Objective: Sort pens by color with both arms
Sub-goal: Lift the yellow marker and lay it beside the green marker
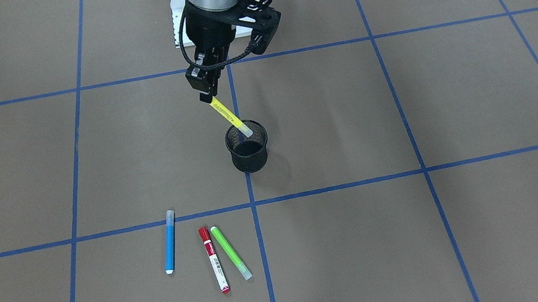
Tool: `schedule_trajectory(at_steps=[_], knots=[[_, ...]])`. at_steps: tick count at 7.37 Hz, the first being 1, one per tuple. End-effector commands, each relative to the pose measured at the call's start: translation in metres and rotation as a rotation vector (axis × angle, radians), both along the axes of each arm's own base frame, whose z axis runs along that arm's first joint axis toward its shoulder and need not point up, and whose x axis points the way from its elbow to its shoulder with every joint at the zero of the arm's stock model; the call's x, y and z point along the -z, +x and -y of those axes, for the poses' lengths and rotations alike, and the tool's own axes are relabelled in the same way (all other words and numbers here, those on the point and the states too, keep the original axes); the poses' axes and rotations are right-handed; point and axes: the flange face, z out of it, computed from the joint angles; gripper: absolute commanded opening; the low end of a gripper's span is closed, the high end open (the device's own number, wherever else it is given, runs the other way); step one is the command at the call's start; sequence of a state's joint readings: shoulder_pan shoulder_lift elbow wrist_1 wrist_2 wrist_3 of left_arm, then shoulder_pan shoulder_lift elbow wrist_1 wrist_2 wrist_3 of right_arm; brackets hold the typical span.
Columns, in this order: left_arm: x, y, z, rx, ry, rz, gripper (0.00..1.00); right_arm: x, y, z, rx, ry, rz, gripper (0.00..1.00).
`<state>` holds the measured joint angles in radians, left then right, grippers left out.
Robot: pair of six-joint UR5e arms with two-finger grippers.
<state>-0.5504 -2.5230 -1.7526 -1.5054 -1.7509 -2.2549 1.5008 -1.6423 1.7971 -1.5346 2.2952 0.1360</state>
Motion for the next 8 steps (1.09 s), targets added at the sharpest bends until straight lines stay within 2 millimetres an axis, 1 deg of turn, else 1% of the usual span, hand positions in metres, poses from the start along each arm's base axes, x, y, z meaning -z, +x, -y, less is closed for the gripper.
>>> schedule_trajectory(at_steps=[1,2,3,4,5,7,8], knots=[[0.004,-0.005,0.016,0.031,0.307,0.053,0.00,-0.003,0.004,0.002,-0.003,-0.003,-0.014,1.00],[-0.007,0.010,0.032,0.056,0.401,0.075,0.00,-0.001,0.004,0.002,-0.002,0.002,-0.014,1.00],[-0.023,0.030,0.050,0.078,0.493,0.105,0.00,-0.004,0.004,0.001,-0.006,-0.007,-0.015,1.00],[-0.034,0.043,0.064,0.106,0.557,0.139,0.00,-0.004,0.005,0.001,-0.006,-0.005,-0.018,1.00],[-0.044,0.050,0.071,0.092,0.603,0.194,0.00,-0.003,0.005,0.001,-0.008,-0.004,-0.018,1.00],[-0.064,0.063,0.089,0.119,0.647,0.310,0.00,0.000,0.005,0.001,-0.009,0.001,-0.017,1.00],[-0.073,0.079,0.101,0.140,0.655,0.348,0.00,0.001,0.006,0.003,-0.011,0.005,-0.019,1.00]])
